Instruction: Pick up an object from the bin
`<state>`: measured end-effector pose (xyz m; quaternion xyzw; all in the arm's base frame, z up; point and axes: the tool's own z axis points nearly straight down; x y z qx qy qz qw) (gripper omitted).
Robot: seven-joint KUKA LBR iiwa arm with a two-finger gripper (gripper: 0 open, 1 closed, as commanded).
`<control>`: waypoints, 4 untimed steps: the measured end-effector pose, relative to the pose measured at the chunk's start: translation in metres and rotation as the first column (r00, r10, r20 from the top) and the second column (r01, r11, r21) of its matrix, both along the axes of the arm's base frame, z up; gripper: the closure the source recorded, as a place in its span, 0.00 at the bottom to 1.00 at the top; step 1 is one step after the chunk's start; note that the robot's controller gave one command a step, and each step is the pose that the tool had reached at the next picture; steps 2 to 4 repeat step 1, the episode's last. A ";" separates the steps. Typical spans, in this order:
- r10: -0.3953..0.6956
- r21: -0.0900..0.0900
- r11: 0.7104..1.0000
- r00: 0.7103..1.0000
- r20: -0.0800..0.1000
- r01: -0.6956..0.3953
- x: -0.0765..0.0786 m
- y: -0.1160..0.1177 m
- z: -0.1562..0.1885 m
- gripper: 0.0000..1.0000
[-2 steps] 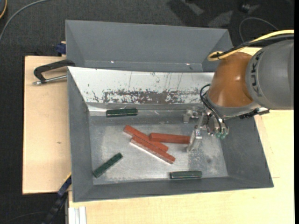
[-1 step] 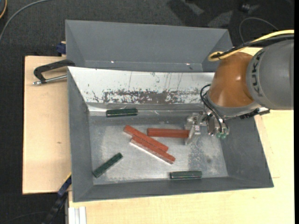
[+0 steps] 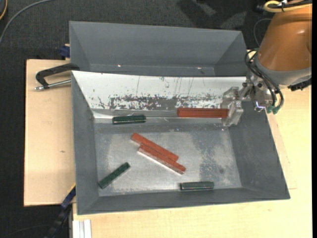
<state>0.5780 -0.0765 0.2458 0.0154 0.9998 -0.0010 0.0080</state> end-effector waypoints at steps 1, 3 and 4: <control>0.010 0.001 1.000 1.000 0.003 -0.010 0.022 0.009 0.130 1.00; 0.010 0.001 1.000 1.000 0.003 -0.010 0.022 0.009 0.130 1.00; 0.010 0.001 1.000 1.000 0.003 -0.010 0.022 0.009 0.130 1.00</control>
Offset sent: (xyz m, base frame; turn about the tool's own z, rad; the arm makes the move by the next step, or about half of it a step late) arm 0.0193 0.0089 0.1231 -0.0090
